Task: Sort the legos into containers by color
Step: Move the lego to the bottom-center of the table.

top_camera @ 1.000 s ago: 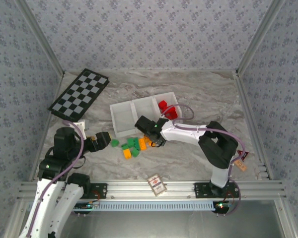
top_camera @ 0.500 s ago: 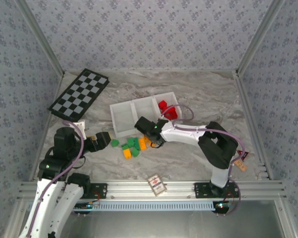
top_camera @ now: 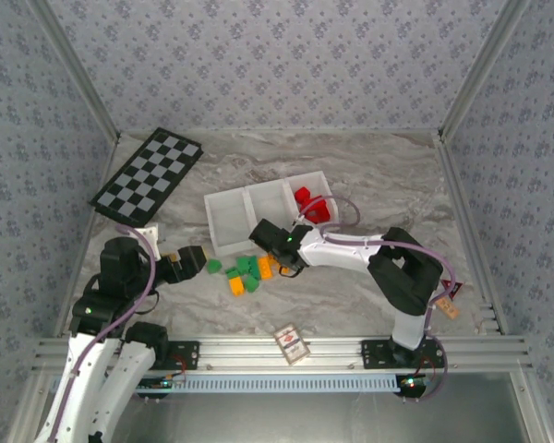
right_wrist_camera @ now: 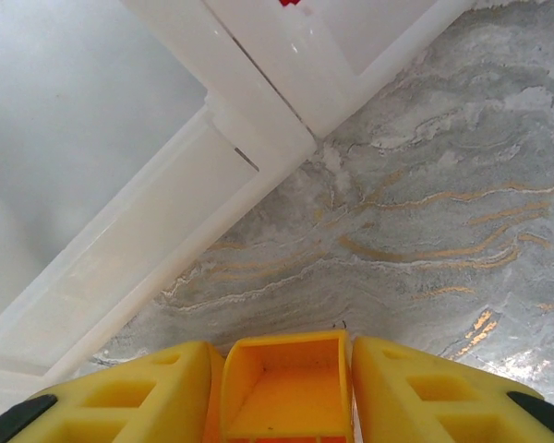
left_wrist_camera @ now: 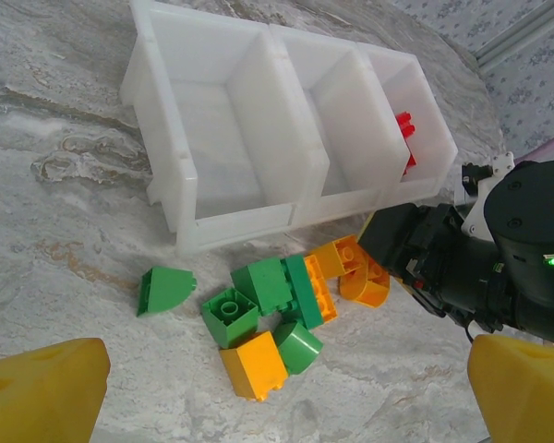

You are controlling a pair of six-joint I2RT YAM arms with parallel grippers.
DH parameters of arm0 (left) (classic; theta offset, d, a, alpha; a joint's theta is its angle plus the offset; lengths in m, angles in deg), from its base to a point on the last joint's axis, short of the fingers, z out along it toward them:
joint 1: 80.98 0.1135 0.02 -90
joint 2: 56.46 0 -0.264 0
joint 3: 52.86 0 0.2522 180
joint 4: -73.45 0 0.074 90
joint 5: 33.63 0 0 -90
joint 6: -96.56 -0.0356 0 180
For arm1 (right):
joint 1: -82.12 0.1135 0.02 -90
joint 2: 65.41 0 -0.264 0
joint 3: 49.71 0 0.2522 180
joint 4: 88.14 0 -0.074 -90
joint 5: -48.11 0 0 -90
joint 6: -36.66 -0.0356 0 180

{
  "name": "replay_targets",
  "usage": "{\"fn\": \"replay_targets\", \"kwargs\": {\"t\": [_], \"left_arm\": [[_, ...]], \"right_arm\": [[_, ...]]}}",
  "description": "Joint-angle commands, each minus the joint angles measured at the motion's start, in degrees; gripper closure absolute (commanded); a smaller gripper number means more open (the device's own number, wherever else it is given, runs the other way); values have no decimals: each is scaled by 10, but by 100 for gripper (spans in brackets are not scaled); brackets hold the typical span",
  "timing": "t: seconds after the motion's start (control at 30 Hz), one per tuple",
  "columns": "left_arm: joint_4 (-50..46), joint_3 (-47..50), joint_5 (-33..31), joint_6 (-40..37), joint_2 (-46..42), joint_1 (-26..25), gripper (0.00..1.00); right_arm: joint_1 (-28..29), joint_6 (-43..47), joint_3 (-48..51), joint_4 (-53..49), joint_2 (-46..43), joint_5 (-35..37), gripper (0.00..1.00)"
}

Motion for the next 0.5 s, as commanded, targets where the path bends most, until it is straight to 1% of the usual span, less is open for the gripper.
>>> {"fn": "replay_targets", "kwargs": {"t": [0.0, 0.23, 0.47], "left_arm": [[8, -2, -6, -10, -5, -3, 0], [9, -3, -7, -10, -6, -4, 0], [8, -2, -10, -10, -6, -4, 0]], "right_arm": [[8, -2, 31, -40, 17, -23, 55], [13, 4, 48, -44, 5, -22, 56], [14, 49, 55, -49, -18, -22, 57]]}}
